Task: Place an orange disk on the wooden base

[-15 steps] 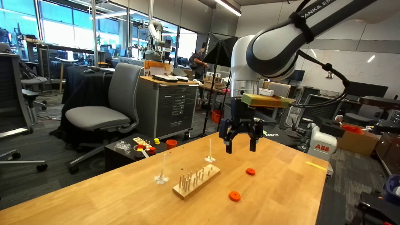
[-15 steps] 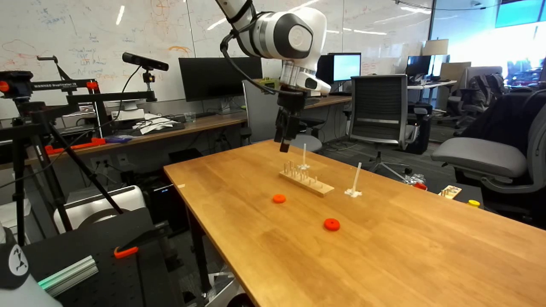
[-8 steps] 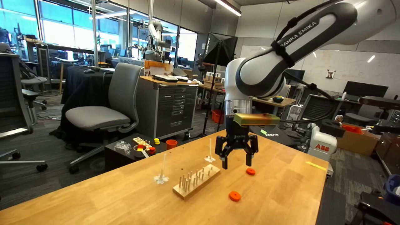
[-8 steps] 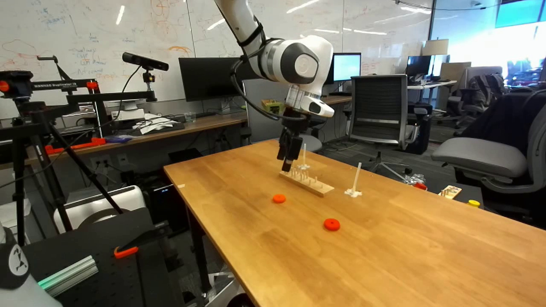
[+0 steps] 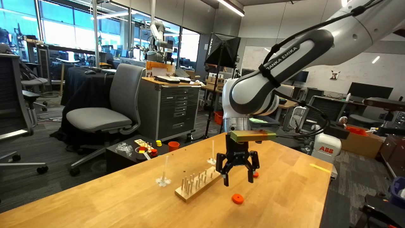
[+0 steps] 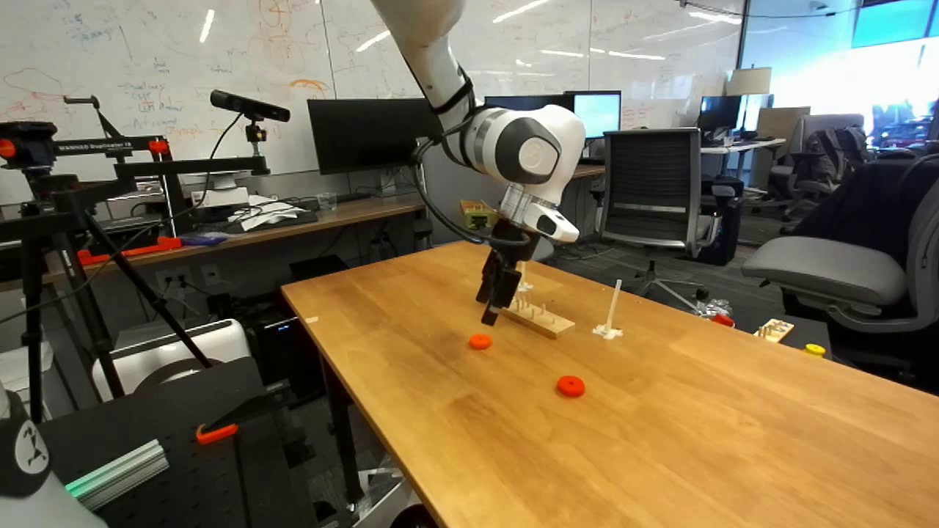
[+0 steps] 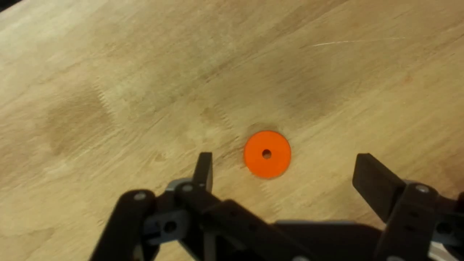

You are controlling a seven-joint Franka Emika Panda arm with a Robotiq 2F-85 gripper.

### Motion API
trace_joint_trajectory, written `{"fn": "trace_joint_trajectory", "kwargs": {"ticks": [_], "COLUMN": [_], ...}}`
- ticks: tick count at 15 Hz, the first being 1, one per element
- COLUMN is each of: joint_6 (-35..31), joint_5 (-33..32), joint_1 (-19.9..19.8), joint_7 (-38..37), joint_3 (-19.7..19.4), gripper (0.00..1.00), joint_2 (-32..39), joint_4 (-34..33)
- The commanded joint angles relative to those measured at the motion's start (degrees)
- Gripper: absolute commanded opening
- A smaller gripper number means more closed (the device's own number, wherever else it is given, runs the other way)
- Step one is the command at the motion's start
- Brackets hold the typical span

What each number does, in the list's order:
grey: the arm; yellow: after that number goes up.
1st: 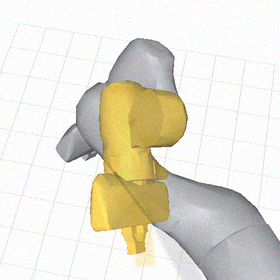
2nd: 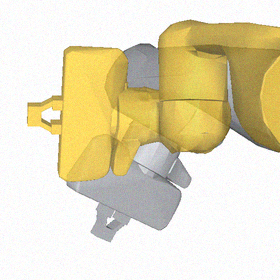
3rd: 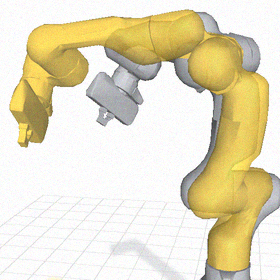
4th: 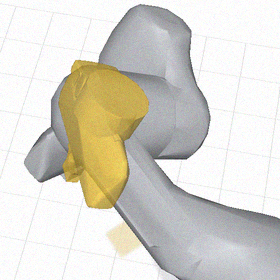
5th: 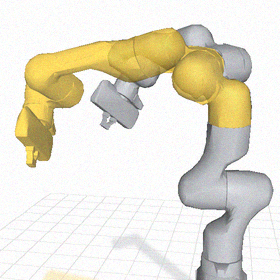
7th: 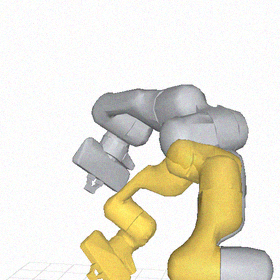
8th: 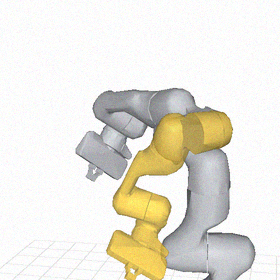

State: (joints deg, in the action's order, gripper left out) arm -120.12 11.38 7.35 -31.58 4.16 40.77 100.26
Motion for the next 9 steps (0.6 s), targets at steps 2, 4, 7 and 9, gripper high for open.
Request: {"fn": "trace_joint_trajectory", "kwargs": {"ticks": [2,4,7,9], "joint_6": [3.9,4.3,5.0,6.0], "joint_5": [2.4,2.8,3.8,4.4], "joint_1": [-0.6,-1.1,-1.7,-1.9], "joint_7": [1.6,2.1,3.6,4.5], "joint_3": [-1.0,-0.9,-0.6,-0.3], "gripper": [1.0,1.0,1.0,1.0], "joint_2": [3.9,4.6,5.3,5.7], "joint_4": [-4.8,-5.2,-5.7,-6.0]}}
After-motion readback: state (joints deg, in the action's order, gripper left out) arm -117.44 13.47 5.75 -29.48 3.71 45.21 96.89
